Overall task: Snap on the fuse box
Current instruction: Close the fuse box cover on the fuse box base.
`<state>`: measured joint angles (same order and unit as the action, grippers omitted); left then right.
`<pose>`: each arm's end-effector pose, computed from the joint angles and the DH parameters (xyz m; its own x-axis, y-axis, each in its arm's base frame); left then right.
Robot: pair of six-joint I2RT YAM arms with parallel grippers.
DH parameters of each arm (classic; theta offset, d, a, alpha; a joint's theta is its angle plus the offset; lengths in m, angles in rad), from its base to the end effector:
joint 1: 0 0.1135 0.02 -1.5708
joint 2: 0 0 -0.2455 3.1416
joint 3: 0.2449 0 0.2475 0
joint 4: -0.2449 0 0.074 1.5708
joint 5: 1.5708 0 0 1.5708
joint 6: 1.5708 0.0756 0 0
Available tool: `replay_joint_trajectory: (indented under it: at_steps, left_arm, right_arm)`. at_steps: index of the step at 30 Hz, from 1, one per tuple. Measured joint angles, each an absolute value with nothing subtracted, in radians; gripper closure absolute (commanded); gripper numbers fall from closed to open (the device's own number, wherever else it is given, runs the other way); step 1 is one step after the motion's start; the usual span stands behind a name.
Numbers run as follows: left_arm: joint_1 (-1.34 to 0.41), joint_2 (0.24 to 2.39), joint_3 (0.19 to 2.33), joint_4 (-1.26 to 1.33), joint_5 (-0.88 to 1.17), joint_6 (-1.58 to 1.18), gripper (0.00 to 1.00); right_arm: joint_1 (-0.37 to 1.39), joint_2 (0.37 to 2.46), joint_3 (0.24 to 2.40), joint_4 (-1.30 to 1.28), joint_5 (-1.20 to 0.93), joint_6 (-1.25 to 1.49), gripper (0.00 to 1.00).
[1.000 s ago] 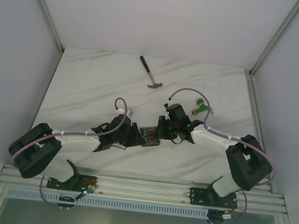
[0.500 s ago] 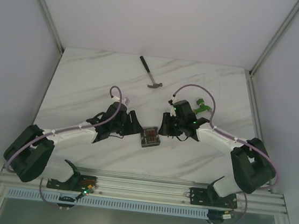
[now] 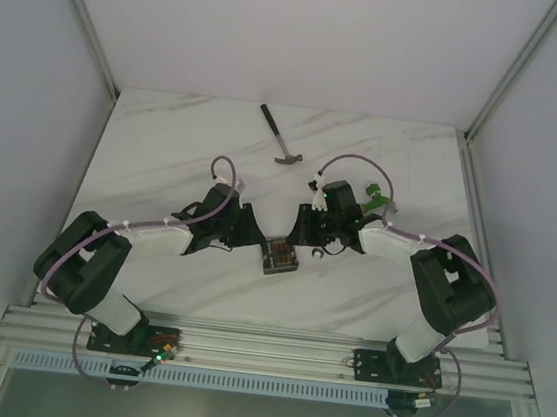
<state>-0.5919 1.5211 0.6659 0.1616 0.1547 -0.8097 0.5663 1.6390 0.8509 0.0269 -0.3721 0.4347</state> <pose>0.2632 -0.1910 0.1218 -0.8363 -0.2998 -0.4590 0.0639 0.7782 -0.6247 0.2833 0.2127 0.1309 -0.8320 -0.0641 -0.5511 -0.4096 0.7408 0.5324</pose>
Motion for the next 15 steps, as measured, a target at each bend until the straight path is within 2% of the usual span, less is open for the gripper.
replay_joint_trajectory:
  at_steps: [5, 15]
  left_arm:
    - [-0.589, 1.546, 0.649, 0.241, 0.212, -0.820, 0.65]
    - [-0.556, 1.562, 0.505, 0.511, 0.279, -0.919, 0.77]
  right_arm:
    - [0.562, 1.678, 0.855, 0.070, -0.429, 0.435, 0.64]
    - [0.543, 1.692, 0.825, 0.138, -0.482, 0.440, 0.66]
